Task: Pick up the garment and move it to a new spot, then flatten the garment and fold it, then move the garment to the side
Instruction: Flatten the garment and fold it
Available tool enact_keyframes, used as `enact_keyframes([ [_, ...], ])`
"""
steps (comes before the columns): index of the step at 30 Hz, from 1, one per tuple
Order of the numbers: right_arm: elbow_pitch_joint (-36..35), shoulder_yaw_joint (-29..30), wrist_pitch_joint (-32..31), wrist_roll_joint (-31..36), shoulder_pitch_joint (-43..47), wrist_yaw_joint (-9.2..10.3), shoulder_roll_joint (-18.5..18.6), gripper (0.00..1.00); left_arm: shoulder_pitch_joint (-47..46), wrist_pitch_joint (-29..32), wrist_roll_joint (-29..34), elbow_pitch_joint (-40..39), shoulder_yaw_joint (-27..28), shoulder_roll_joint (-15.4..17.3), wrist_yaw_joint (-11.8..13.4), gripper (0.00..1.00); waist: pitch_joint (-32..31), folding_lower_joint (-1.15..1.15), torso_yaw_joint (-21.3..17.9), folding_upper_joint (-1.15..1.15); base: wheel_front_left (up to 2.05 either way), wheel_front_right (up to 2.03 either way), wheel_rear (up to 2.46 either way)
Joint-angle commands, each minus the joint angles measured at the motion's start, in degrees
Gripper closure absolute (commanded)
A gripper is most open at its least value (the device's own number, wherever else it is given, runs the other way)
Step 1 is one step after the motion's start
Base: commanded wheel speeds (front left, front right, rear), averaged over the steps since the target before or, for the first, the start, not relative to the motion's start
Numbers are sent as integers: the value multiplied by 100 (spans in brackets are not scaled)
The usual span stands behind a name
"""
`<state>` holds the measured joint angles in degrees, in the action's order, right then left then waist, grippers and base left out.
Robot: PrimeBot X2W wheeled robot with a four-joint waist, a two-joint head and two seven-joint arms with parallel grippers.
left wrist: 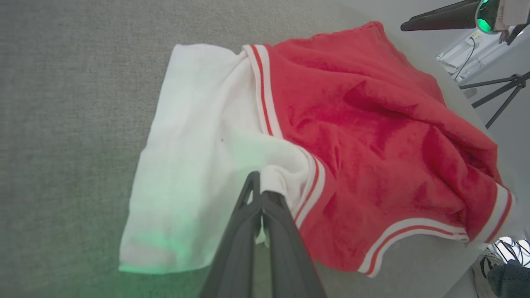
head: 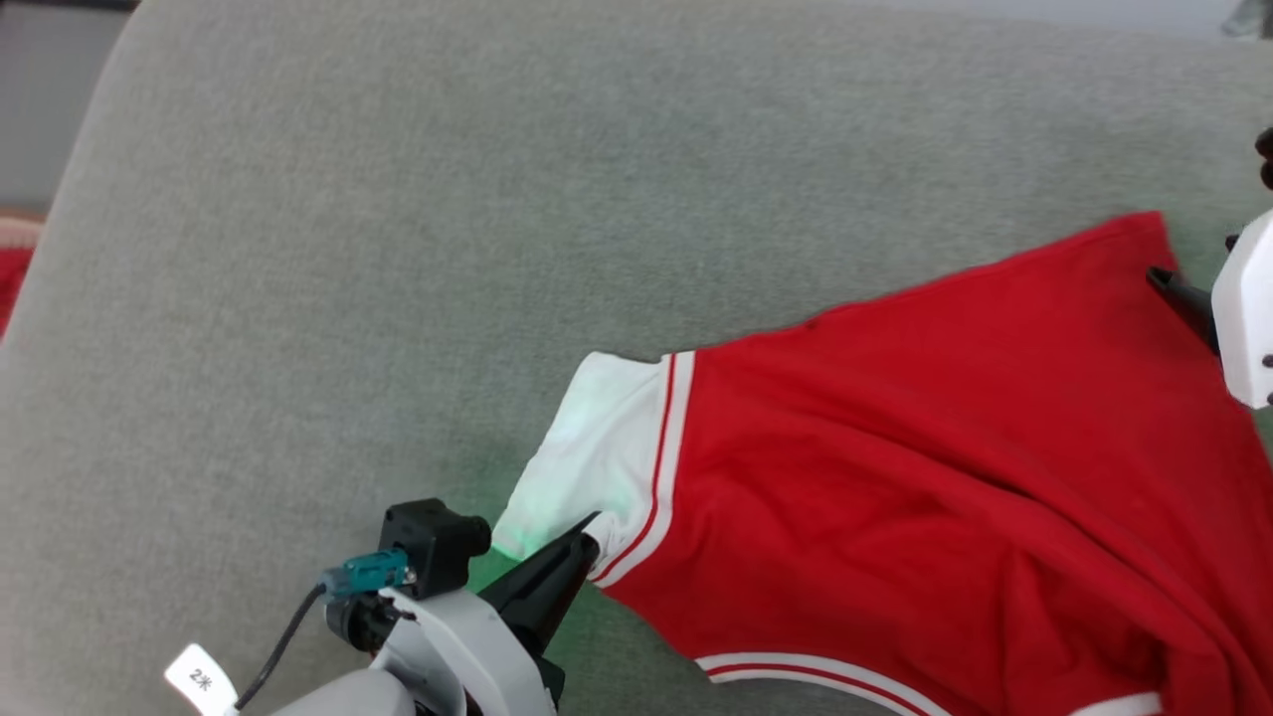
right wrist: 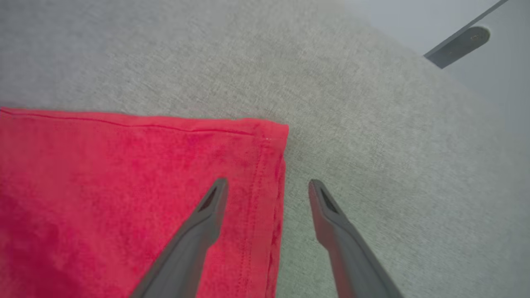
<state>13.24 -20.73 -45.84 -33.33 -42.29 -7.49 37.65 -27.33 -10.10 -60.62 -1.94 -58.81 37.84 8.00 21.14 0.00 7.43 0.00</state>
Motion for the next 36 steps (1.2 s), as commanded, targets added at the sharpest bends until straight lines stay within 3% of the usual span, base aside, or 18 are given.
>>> enact_keyframes([
  [1,199,-132,37,78,-145,0,23,0,-75,-17,31,33,-4,-47,-51,100,257,0,263,0,0,0,0],
  [10,1429,-814,291,-136,-589,0,67,2,-196,-85,63,240,-22,-236,-184,100,418,0,436,0,0,0,0],
  [11,1503,-880,323,-173,-586,0,76,53,-197,-94,57,260,-18,-247,-200,100,411,0,438,0,0,0,0],
  [12,1569,-938,355,-240,-609,0,63,98,-205,-102,51,280,-8,-254,-202,100,399,0,434,0,0,0,0],
  [19,1816,-923,946,-780,-681,0,-65,100,-251,-232,-98,425,157,-297,-381,100,100,0,371,0,0,0,0],
  [25,2268,-501,1793,-1116,-932,0,-303,100,-592,-217,-394,787,453,-245,-920,100,-273,0,274,0,0,0,0],
  [31,3002,230,2809,-987,-1534,0,-646,100,-1690,137,-572,1463,835,-331,-1206,100,-318,0,125,0,0,0,0],
  [36,3485,756,3354,-805,-2414,0,-850,100,-3047,397,-652,2377,1280,-602,-1131,100,-17,0,-120,0,0,0,0],
])
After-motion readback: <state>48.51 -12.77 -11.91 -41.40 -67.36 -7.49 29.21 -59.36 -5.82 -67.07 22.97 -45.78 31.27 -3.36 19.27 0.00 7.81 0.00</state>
